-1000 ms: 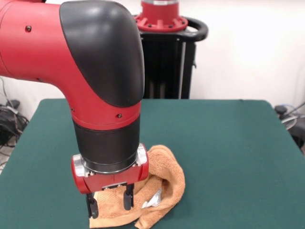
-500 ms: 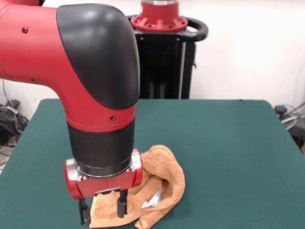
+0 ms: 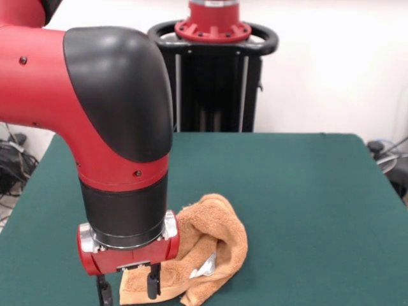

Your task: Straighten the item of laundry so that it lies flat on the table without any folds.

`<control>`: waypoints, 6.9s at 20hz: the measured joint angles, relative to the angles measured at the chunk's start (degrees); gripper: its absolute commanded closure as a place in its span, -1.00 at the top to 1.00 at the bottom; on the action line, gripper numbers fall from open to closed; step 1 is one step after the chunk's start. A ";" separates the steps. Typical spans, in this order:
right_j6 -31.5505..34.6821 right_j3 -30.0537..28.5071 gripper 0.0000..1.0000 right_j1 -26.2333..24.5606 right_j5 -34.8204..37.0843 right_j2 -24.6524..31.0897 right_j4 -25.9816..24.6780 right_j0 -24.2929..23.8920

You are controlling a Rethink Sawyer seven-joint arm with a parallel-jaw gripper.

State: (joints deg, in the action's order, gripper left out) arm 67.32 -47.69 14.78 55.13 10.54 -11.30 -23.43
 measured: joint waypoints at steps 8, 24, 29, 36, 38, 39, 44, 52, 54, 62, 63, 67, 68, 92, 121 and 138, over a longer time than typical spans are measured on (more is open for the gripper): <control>0.00 -3.18 1.00 -0.08 -2.60 0.00 -0.18 -1.36; 0.00 -6.43 1.00 -0.65 -5.95 0.14 -1.89 -2.59; 0.00 -9.28 1.00 -0.14 -6.40 0.47 -2.05 -3.09; 0.00 -14.56 1.00 -0.01 -8.94 1.80 -2.09 -4.90; 0.00 -16.74 1.00 0.01 -10.13 1.82 -2.12 -5.47; 0.00 -17.43 1.00 -0.01 -10.66 1.82 -2.34 -5.57; 0.00 -17.97 1.00 -0.33 -11.93 1.89 -3.25 -5.58; 0.00 -16.71 1.00 -0.88 -12.62 2.70 -4.57 -5.63; 0.00 -16.37 1.00 -1.03 -12.60 3.02 -4.57 -5.75; 0.00 -14.72 1.00 -1.75 -10.73 3.33 -4.53 -5.78; 0.00 -14.53 1.00 -1.82 -10.44 3.35 -4.53 -5.78; 0.00 -14.11 1.00 -1.99 -9.86 3.43 -4.53 -5.78; 0.00 -14.07 1.00 -2.00 -9.81 3.43 -4.53 -5.78; 0.00 -13.73 1.00 -2.14 -9.72 3.49 -4.53 -5.78; 0.00 -17.99 -1.00 1.80 -9.95 3.35 -4.60 -5.62; 0.00 -31.40 -1.00 25.95 0.91 2.74 -0.54 0.66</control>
State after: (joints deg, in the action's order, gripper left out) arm 67.32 -79.09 40.73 56.04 13.28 -11.85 -22.76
